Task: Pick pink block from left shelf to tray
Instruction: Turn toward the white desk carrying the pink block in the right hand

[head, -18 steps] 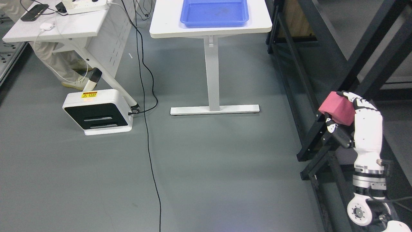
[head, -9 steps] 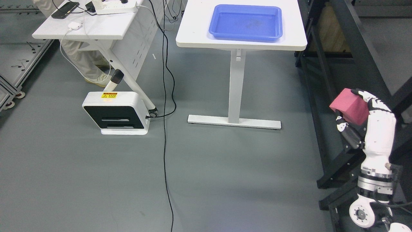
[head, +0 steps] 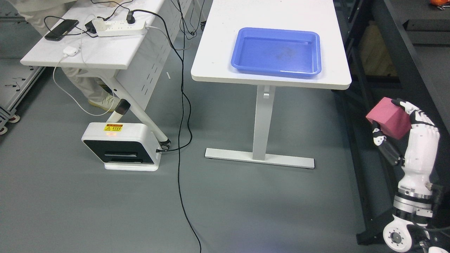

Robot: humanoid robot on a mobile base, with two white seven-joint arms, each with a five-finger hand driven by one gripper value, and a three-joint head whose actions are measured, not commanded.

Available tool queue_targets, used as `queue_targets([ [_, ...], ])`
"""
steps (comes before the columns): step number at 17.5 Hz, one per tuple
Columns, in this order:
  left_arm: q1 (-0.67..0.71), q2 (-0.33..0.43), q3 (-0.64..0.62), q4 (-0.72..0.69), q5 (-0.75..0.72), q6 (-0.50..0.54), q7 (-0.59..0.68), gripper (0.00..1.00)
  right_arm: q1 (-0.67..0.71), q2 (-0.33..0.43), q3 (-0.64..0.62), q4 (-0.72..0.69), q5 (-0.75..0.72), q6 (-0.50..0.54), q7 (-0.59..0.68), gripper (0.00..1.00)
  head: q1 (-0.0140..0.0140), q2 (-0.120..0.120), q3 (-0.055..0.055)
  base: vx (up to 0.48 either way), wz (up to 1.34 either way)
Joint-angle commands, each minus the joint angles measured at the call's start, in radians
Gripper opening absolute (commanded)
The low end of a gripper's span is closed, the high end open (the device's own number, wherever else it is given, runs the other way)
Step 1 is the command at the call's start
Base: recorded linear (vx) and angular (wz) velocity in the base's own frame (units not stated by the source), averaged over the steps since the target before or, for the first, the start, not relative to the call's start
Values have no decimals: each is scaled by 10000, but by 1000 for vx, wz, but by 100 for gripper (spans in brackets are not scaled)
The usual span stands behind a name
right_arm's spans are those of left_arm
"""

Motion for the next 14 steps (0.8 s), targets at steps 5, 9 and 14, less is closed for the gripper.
queue_targets([
  [5,200,175,0,-175,0,5,1,100,202,-103,283,-3,-20,-24,669,4,0,0,0,347,42],
  [9,200,175,0,-175,0,5,1,100,371,-180,283,-3,-20,-39,854,4,0,0,0,347,17],
  [14,200,175,0,-175,0,5,1,100,662,-227,85,-18,-35,-1172,655,4,0,0,0,282,-1],
])
